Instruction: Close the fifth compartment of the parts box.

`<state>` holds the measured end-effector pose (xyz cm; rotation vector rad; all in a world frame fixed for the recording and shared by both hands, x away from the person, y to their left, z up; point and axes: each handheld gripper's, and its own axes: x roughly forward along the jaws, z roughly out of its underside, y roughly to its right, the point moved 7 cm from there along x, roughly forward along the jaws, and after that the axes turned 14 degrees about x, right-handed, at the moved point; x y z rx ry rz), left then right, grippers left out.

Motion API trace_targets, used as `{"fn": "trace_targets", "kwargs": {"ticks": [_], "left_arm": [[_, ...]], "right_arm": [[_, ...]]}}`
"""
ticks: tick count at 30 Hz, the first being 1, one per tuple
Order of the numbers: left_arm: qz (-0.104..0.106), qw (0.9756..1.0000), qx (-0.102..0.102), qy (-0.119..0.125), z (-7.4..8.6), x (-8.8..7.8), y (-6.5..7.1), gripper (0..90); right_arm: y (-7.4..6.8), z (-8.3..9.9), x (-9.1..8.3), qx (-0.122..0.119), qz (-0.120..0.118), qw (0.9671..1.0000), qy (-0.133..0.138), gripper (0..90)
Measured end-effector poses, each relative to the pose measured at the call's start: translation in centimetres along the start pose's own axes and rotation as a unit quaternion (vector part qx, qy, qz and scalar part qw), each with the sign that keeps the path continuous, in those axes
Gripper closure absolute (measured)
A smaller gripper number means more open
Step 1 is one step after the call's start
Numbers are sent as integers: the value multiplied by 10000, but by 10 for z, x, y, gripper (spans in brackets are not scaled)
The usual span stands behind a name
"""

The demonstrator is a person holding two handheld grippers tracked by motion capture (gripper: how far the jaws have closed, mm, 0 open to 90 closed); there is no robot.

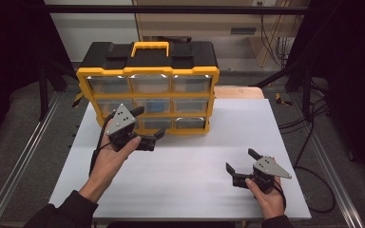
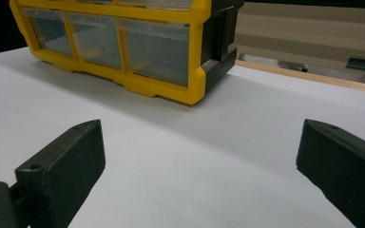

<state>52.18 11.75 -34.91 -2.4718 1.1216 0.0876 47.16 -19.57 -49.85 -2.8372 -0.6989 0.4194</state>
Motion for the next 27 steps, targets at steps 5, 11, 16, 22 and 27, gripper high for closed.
{"fn": "trace_targets", "kwargs": {"ticks": [5, 11, 16, 22, 27], "left_arm": [[-29, 10000, 7, 21, 3, -7, -4, 19], [-85, 9999, -37, 72, 4, -15, -9, 20], [-118, 9999, -68, 91, 6, -20, -12, 20], [-141, 9998, -97, 114, 10, -24, -14, 19], [-168, 9997, -117, 134, 12, -27, -16, 19]], "right_arm": [[1, 0, 0, 13, 14, 10000, -1, 26], [0, 0, 1, -7, 20, 10000, -9, 26], [0, 1, 0, 2, 24, 10000, -10, 26], [0, 1, 1, -4, 14, 10000, -16, 26], [0, 1, 1, -1, 13, 10000, -23, 26]]}}
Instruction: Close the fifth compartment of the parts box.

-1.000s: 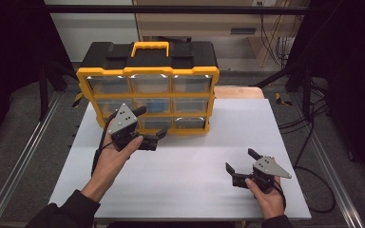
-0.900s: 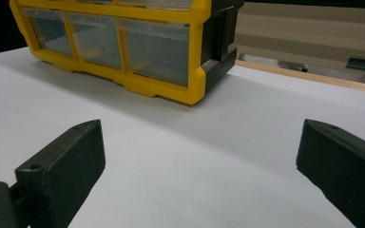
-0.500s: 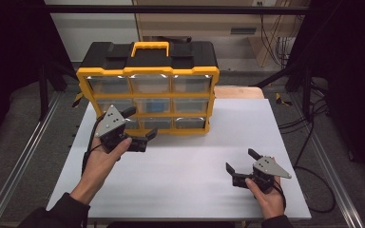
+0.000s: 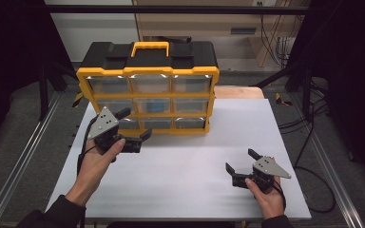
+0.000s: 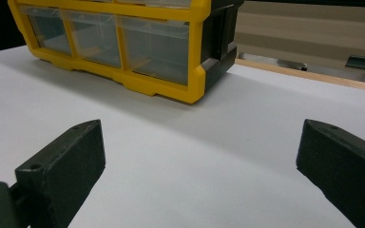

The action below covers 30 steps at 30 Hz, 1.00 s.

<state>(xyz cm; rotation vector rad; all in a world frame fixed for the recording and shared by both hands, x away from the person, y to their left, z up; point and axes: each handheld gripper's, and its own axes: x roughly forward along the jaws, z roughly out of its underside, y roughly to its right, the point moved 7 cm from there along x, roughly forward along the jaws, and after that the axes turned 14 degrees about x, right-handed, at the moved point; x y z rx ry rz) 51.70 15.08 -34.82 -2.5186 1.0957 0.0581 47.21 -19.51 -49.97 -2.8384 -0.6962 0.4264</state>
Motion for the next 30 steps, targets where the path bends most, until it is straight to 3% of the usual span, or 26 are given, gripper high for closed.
{"fn": "trace_targets", "kwargs": {"ticks": [13, 30], "left_arm": [[-86, 9998, -28, 158, 0, -11, -3, 19], [-175, 9997, -25, 183, 11, -26, -6, 19]], "right_arm": [[0, 0, 0, 8, 3, 10000, -7, 26], [0, 0, 0, 1, 3, 10000, -10, 27]]}}
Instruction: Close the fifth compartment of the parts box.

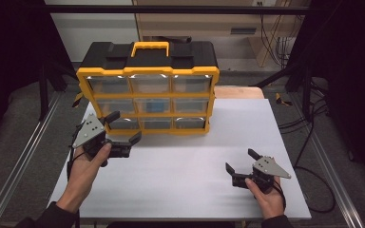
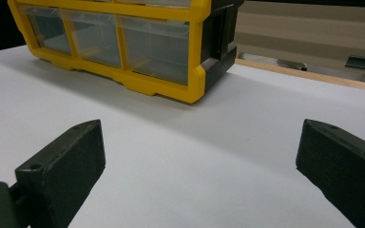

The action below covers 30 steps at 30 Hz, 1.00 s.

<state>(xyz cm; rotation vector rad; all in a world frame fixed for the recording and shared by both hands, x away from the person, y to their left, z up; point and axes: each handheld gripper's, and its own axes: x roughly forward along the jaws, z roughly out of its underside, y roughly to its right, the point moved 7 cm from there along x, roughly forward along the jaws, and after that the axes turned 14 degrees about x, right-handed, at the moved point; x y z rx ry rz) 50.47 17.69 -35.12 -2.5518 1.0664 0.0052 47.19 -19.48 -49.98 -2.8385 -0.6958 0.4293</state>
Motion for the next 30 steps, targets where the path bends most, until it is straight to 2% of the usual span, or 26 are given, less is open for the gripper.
{"fn": "trace_targets", "kwargs": {"ticks": [20, 23, 30], "left_arm": [[-62, 9999, -99, 20, 18, -16, 0, 18], [-50, 9998, -180, 32, 25, -18, 2, 19], [-60, 9998, -176, -4, 45, -27, 6, 19]], "right_arm": [[0, -1, 0, -37, -4, 10000, 20, 27], [0, -1, 0, -33, -10, 10000, 19, 27], [0, -1, 0, -26, -5, 10000, 27, 27]]}}
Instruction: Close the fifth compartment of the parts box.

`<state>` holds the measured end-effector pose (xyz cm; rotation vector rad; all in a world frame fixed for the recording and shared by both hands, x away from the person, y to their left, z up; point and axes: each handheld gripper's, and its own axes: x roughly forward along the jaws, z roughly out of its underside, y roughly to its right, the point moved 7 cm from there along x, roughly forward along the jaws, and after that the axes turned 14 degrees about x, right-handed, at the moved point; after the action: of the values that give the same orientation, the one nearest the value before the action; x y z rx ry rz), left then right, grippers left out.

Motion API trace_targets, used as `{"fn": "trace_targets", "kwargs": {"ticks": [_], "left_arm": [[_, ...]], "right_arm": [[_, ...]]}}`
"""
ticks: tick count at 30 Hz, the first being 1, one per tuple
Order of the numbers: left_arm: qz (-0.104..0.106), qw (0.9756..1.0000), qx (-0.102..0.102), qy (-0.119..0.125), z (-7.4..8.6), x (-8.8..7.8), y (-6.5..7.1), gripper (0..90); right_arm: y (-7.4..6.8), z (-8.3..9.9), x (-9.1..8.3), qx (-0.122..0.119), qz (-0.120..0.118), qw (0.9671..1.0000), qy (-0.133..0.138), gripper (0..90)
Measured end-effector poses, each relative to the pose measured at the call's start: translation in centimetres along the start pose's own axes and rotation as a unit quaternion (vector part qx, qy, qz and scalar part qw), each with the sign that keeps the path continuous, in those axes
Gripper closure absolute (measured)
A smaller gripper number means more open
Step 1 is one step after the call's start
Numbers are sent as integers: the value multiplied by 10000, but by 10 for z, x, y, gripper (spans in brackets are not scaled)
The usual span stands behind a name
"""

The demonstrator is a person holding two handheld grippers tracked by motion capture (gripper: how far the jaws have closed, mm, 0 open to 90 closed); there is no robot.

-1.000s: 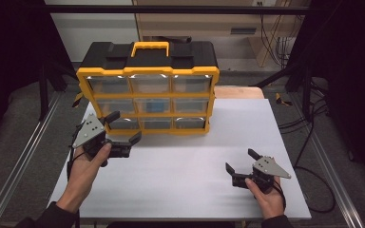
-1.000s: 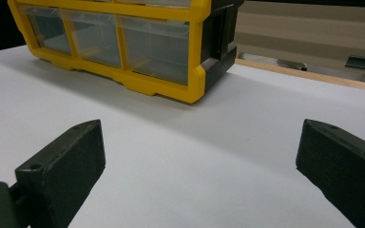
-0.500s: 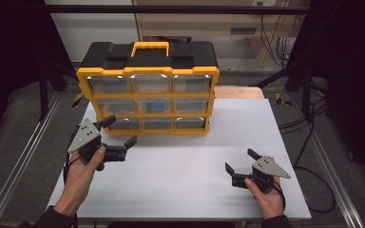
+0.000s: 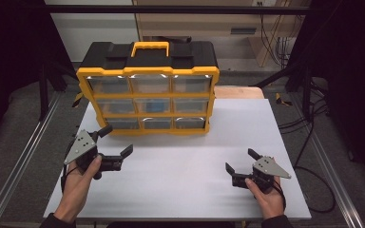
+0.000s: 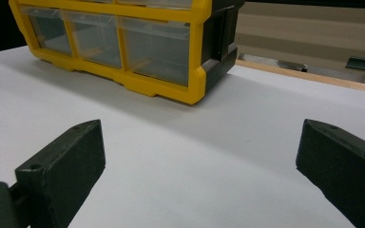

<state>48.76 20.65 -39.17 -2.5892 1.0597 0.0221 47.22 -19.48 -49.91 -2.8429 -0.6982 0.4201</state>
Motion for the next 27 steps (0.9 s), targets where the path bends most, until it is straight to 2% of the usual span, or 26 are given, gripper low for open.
{"fn": "trace_targets", "kwargs": {"ticks": [6, 12, 16, 27], "left_arm": [[-35, 10000, 20, -78, 19, -8, 0, 21], [-57, 9998, 123, -177, 37, -18, -1, 20], [-93, 9997, 108, -211, 47, -23, -2, 21], [-116, 9997, 143, -187, 60, -33, -5, 22]], "right_arm": [[0, 0, 0, -13, 0, 10000, -3, 26], [0, 0, 0, -5, 7, 10000, 6, 27], [0, 0, 0, -21, 11, 10000, 2, 27], [1, -1, -1, -8, 25, 10000, 17, 27]]}}
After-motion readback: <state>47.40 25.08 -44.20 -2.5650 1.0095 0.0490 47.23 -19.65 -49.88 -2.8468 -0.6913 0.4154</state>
